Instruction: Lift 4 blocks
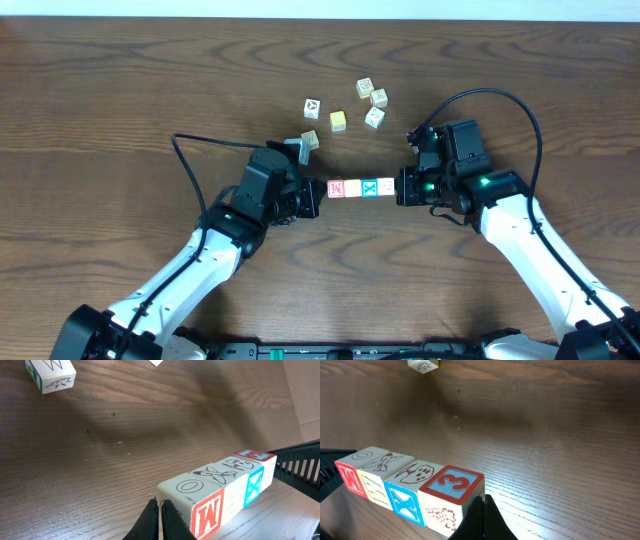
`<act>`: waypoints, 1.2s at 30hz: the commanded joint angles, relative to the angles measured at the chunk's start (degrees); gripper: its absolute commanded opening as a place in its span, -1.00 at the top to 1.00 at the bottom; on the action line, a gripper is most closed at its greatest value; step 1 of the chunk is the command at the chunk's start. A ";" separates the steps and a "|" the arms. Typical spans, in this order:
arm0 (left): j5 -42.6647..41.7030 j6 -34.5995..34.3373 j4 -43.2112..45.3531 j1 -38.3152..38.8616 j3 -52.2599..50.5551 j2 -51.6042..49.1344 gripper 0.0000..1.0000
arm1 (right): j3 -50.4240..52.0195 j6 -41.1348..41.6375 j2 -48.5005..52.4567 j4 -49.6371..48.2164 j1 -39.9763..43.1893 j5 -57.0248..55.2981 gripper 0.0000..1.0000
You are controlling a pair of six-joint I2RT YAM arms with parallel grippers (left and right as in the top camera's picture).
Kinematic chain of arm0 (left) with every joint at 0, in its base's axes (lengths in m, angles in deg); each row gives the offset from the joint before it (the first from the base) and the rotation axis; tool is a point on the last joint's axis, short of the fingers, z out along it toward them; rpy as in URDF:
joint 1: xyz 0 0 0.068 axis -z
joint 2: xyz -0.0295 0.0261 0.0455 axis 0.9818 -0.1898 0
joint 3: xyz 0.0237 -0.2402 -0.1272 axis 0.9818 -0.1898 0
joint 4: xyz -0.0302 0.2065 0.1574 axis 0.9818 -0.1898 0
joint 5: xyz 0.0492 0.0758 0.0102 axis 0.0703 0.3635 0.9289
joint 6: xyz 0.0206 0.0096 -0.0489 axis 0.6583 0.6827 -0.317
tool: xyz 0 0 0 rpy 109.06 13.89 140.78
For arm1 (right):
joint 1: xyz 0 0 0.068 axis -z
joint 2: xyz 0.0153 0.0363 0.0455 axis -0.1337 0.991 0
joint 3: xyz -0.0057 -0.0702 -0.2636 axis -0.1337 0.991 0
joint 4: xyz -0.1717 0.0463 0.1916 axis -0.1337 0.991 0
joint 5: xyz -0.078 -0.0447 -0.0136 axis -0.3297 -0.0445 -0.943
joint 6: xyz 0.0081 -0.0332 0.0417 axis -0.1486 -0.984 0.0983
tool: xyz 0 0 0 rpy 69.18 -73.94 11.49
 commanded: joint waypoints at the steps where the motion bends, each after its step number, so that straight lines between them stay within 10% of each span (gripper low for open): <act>1: -10.93 -0.13 1.46 2.56 4.07 1.20 0.86 | -2.23 -0.46 -1.22 -0.76 -1.81 18.03 0.97; 36: -11.19 -0.59 0.87 2.56 4.07 1.20 0.86 | -2.21 -0.74 -1.20 1.79 -1.86 16.92 0.97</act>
